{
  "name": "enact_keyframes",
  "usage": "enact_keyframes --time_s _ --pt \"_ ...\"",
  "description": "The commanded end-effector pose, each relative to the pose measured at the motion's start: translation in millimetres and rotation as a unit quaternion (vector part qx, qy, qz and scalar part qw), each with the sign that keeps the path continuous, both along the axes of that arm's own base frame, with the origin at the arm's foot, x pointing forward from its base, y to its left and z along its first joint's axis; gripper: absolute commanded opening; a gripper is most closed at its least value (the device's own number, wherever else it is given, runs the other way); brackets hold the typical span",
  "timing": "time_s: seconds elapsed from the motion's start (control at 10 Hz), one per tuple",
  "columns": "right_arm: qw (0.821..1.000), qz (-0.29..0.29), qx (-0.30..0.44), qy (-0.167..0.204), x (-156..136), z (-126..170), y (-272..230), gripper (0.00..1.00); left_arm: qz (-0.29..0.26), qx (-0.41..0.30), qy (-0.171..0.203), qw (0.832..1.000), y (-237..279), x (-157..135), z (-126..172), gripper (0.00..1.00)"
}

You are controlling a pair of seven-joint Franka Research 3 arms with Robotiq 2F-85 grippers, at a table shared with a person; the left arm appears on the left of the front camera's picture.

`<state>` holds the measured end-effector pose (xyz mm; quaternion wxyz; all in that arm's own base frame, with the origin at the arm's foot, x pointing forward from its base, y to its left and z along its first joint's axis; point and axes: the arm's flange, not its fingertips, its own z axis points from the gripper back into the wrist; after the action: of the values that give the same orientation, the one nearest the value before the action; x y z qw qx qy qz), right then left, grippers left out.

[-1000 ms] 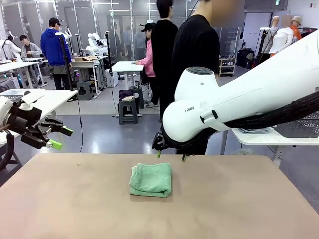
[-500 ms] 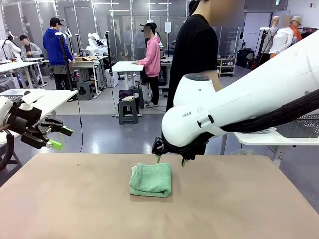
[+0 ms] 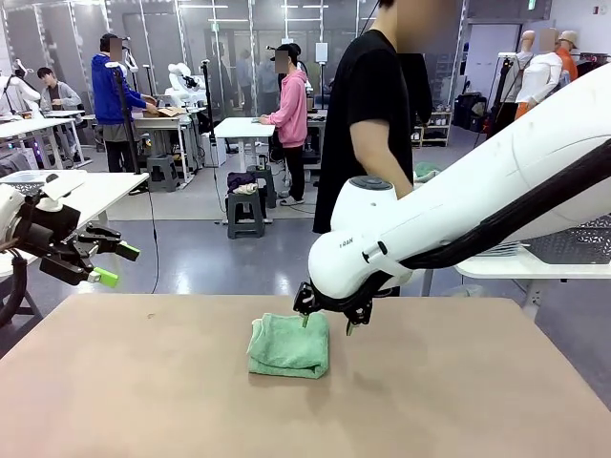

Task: Fold the towels and place them in the basket.
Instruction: Place the folded Towel with hook on the right side of the table.

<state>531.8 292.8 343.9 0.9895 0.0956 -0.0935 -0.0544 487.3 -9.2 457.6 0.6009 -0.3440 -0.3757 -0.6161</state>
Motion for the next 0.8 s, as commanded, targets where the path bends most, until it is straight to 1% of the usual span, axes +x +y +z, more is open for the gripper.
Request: enact_keyframes --time_s 0.0,0.2,0.5,0.7 --pt "1.0 -0.006 0.01 -0.002 13 -4 3 1.0 0.003 0.001 -0.003 1.0 0 -1 1 1.0" --pt "1.0 -0.007 0.001 -0.008 19 -17 4 1.0 0.003 0.001 -0.003 1.0 0 -1 1 1.0" --pt "1.0 0.004 -0.007 -0.006 30 -33 10 1.0 0.003 0.001 -0.003 1.0 0 -1 1 1.0" --pt "1.0 0.003 -0.002 -0.002 32 -40 12 1.0 0.003 0.001 -0.003 1.0 0 -1 1 1.0"
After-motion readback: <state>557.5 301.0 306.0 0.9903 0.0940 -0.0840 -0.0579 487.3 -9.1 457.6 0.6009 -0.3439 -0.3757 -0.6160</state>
